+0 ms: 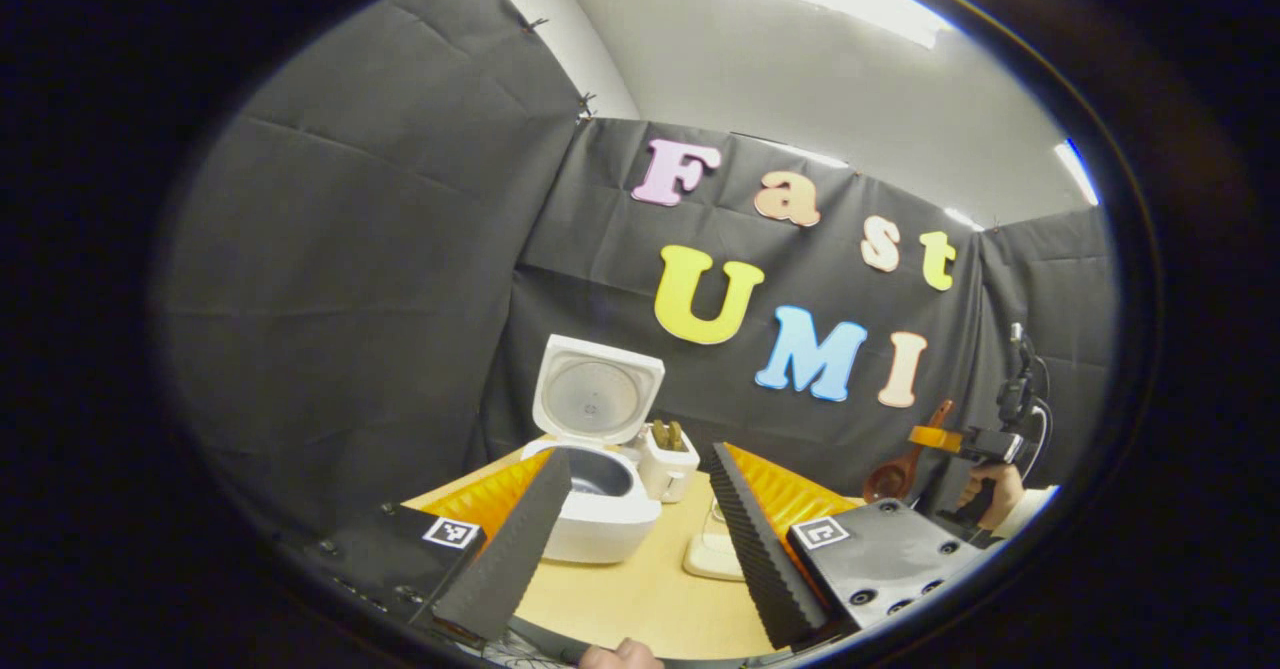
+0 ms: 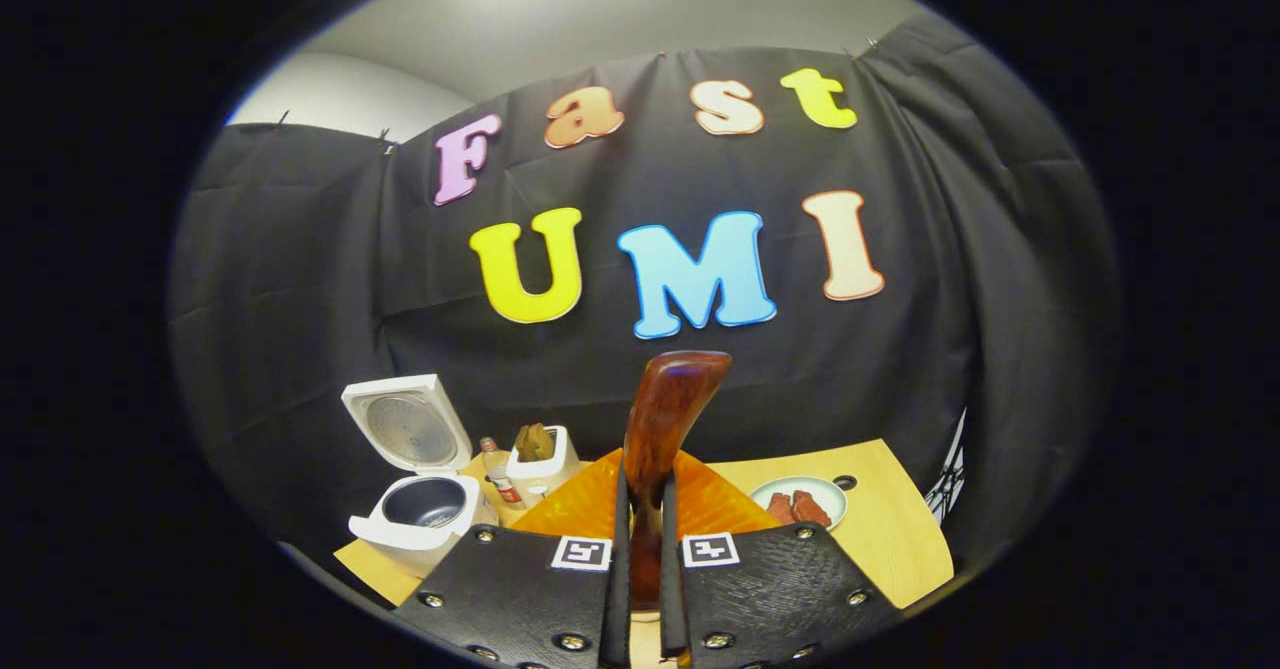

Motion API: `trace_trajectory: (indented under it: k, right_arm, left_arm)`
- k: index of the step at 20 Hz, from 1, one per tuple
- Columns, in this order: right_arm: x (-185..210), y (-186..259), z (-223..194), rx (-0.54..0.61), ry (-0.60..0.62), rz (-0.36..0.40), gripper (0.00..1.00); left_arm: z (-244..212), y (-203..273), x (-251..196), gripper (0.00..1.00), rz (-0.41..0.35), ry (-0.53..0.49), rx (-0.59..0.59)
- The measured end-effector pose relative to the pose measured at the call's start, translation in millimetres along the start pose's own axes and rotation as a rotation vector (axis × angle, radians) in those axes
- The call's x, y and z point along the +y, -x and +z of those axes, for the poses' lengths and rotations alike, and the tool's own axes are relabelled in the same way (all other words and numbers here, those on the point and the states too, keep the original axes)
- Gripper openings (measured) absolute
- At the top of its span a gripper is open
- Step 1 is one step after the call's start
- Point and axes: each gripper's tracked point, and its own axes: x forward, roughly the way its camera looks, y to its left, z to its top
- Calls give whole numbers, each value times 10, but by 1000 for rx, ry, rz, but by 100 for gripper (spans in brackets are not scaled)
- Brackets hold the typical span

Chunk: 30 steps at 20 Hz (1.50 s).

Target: Close the left gripper, press the button to open the rice cooker; take a wooden spoon from the chopstick holder with the right hand, scoop a spoonful of rice and pour it into the rice cooker, then put the wooden spoon back into the chopstick holder.

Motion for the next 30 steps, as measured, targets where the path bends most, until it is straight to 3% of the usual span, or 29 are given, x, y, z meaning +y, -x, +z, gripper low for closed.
trace_trajectory:
  k: [2,6,10,18,22,26,30]
  right_arm:
    - [-388,-160,-176,20,-28,-22,12]
    - [-1099,-541,-627,67,-25,-72,12]
    - [-1492,-825,-1154,134,-84,-121,12]
    - [-1633,-1096,-2137,283,-118,-179,12]
    - [-1691,-1102,-2389,316,-116,-202,12]
    - [-1817,-1090,-2389,322,-146,-224,12]
    - [-1908,-933,-2245,299,-205,-220,21]
  left_arm:
    - [-79,8,-239,94,22,-39,17]
    - [-209,164,-574,96,81,-19,58]
    - [-290,231,-703,94,121,-100,89]
    - [-266,315,-800,94,175,-154,113]
    - [-325,363,-846,94,184,-164,123]
    - [-362,374,-963,94,174,-171,130]
    - [-359,333,-1100,94,144,-181,121]
